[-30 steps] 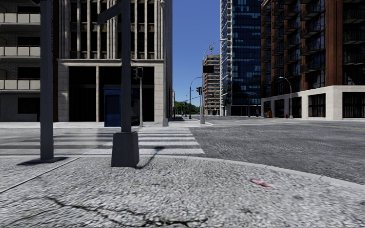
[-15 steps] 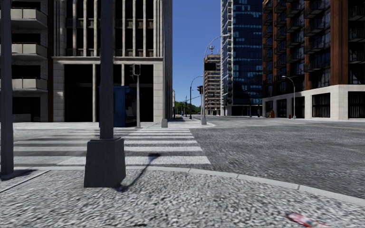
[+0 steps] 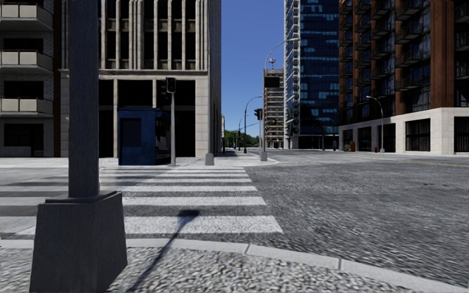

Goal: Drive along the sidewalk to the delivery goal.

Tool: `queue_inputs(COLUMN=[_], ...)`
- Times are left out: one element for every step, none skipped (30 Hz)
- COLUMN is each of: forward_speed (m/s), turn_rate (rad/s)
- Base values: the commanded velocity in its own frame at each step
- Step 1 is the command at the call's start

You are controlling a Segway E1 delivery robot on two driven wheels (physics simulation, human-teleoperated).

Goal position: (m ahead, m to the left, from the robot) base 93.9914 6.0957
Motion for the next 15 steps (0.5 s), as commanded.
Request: queue_inputs(forward_speed=[1.51,1.51,1.51,1.51,1.51,1.51,1.51,1.51,1.51,1.51,1.51,1.51,1.51,1.51,1.51], turn_rate=[0.00,0.00,0.00,0.00,0.00,0.00,0.00,0.00,0.00,0.00,0.00,0.00,0.00,0.00,0.00])
